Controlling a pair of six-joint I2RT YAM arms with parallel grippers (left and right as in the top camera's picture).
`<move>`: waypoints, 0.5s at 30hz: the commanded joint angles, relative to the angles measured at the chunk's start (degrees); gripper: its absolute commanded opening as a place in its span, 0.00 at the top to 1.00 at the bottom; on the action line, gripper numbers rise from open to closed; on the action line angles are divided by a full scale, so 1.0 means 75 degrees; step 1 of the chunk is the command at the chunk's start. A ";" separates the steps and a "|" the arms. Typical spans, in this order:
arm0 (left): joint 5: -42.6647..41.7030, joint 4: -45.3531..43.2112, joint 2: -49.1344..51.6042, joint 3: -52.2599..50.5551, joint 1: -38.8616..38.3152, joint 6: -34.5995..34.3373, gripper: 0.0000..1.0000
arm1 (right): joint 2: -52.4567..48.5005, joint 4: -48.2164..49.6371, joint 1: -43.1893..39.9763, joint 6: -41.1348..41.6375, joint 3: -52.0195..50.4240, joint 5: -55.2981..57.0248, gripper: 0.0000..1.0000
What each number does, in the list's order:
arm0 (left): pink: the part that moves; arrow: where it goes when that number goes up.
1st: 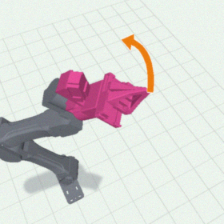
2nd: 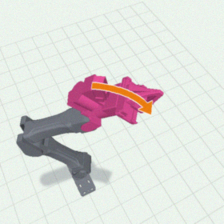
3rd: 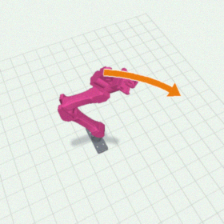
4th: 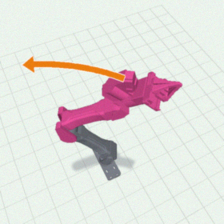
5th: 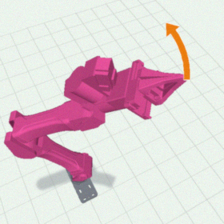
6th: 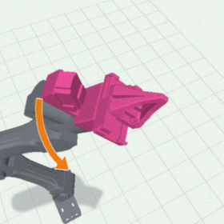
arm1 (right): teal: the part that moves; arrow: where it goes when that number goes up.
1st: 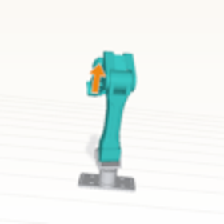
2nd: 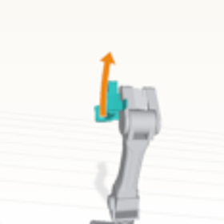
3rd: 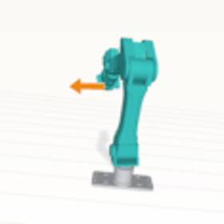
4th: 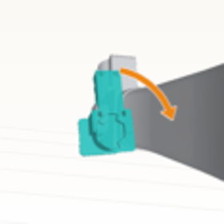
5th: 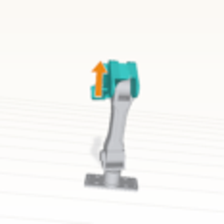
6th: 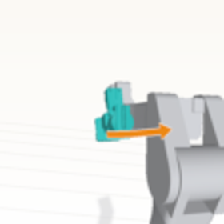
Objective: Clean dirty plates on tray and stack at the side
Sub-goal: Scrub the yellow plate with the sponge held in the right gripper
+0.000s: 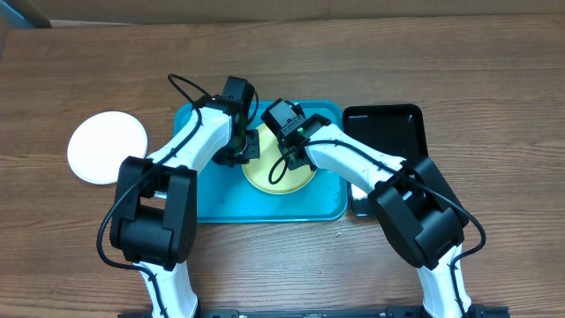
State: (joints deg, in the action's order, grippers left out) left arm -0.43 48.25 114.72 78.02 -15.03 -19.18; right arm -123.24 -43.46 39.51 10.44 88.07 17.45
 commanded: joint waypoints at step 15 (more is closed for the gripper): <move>0.0111 0.0038 0.0038 -0.0184 0.0000 -0.0012 0.96 | -0.0044 0.0466 -0.1032 -0.0239 -0.0350 -0.2401 0.55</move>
State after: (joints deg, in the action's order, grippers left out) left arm -0.82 48.16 114.72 78.02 -15.03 -19.18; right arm -122.89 -39.05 32.47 9.76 87.44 0.36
